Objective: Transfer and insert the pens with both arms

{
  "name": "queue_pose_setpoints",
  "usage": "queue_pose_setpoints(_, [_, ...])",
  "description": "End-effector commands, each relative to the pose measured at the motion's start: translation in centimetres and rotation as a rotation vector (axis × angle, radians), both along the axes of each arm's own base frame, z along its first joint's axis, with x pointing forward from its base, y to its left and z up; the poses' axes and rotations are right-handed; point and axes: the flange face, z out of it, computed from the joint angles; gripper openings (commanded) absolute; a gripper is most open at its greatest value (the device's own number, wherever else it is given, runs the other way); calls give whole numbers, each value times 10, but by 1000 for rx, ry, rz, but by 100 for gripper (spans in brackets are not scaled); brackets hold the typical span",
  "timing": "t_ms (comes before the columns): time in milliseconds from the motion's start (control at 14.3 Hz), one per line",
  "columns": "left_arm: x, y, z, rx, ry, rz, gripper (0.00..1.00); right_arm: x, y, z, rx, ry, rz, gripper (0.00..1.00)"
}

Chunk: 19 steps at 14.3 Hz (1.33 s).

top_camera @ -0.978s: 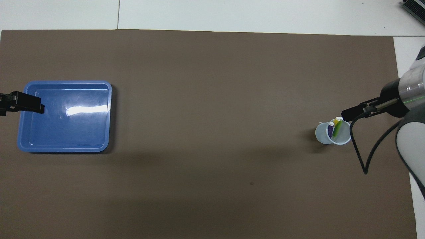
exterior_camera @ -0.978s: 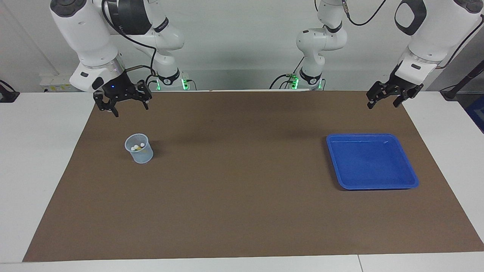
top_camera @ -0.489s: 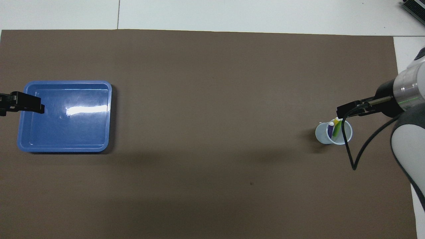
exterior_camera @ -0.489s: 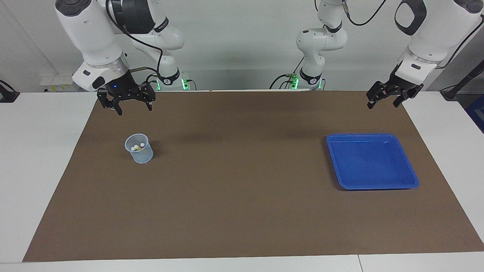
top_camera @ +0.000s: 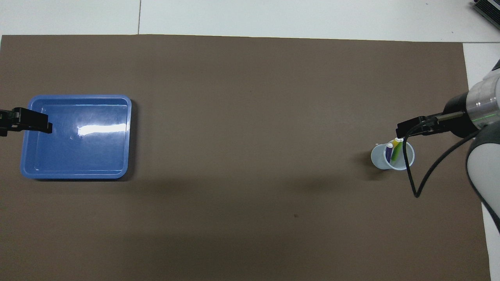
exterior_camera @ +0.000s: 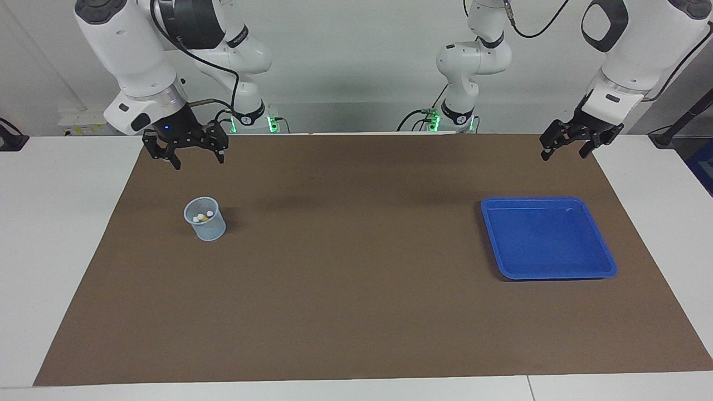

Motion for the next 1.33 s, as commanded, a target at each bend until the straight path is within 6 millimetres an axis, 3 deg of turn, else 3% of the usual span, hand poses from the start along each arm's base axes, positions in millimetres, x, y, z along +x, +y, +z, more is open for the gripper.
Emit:
queue_pose_setpoints(0, [0,1,3,21,-14,-8,100,2,-9,4,30,4,-38,100])
queue_pose_setpoints(419, [-1,3,4,21,-17,-5,100,1,-9,5,31,6,-50,100])
queue_pose_setpoints(698, [-1,2,4,21,-18,-6,100,2,-8,5,60,11,-146,100])
queue_pose_setpoints(978, [-1,1,4,21,-21,-8,100,3,-12,5,49,-8,-25,100])
queue_pose_setpoints(1257, [-1,2,4,21,-22,-6,100,4,-22,5,49,-9,-24,100])
